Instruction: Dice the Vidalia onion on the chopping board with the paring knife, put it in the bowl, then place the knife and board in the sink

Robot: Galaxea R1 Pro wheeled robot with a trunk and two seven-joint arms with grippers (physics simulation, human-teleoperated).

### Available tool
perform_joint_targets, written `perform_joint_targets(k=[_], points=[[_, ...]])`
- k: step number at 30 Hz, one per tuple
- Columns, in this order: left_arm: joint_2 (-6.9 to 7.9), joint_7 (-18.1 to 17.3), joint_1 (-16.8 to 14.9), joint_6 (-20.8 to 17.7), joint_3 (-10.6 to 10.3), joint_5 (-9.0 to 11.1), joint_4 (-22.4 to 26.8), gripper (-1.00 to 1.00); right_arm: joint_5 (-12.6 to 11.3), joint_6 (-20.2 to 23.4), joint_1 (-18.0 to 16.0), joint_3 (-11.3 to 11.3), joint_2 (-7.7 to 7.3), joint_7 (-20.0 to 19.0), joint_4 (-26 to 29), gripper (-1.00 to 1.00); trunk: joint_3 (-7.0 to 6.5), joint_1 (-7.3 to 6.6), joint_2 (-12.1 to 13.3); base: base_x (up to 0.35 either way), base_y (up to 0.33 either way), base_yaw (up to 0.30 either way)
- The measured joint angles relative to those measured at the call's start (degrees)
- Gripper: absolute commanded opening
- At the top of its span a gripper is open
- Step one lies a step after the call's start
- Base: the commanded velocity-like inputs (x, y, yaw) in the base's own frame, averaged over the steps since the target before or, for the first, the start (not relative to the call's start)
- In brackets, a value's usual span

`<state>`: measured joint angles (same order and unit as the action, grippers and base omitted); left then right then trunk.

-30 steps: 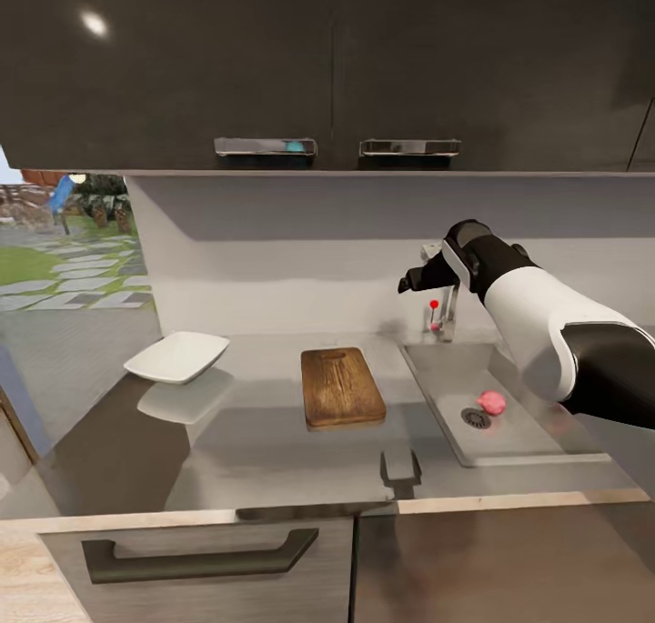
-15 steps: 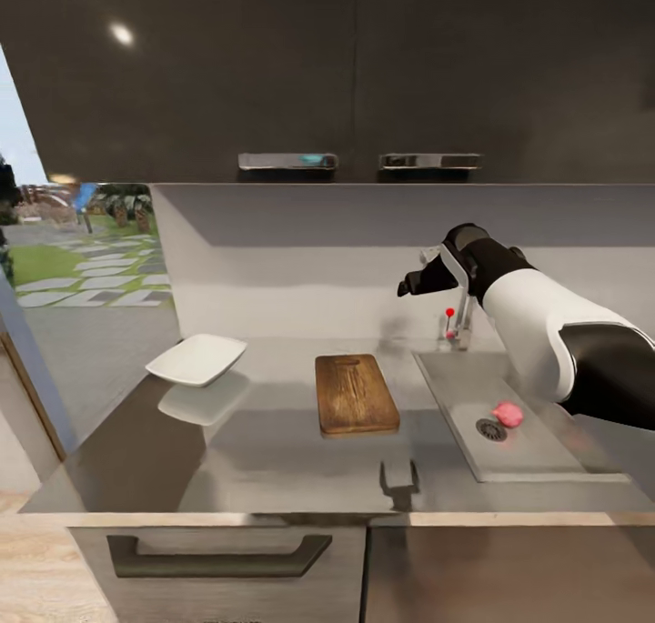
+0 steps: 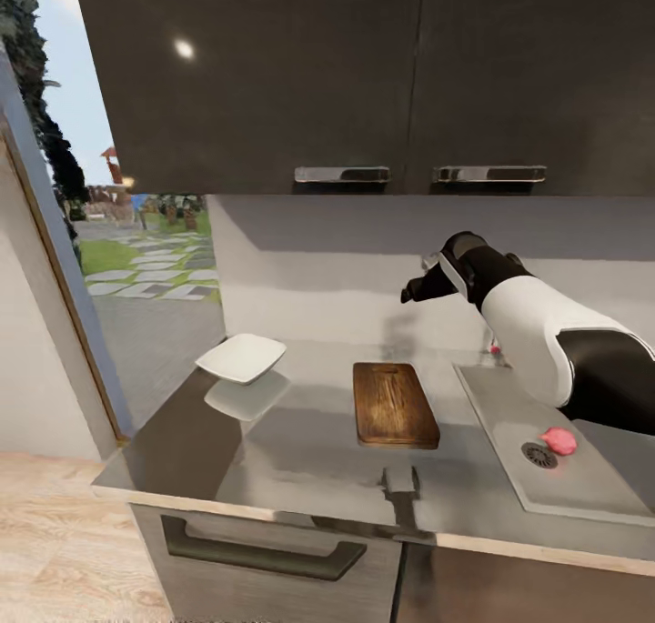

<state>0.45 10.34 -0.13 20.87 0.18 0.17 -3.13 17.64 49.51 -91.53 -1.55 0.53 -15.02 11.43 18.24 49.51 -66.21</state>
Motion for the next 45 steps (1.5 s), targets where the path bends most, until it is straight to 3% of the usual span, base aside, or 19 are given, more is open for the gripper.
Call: perform_joint_targets(k=[16,45], points=[[0.00,0.0,0.0,0.0,0.0,0.0,0.0,1.00,0.4,-0.2,0.1,0.0,-1.48,-0.1,-0.1,1.00,-2.88,-3.51,6.4,0.000,0.000,0.101],[0.11,0.0,0.0,0.0,0.0,0.1,-0.1,1.00,0.4,-2.0,0.1,0.0,-1.33,-0.1,-4.4,1.00,-8.09,-9.89,18.1,0.000,0.000,0.000]])
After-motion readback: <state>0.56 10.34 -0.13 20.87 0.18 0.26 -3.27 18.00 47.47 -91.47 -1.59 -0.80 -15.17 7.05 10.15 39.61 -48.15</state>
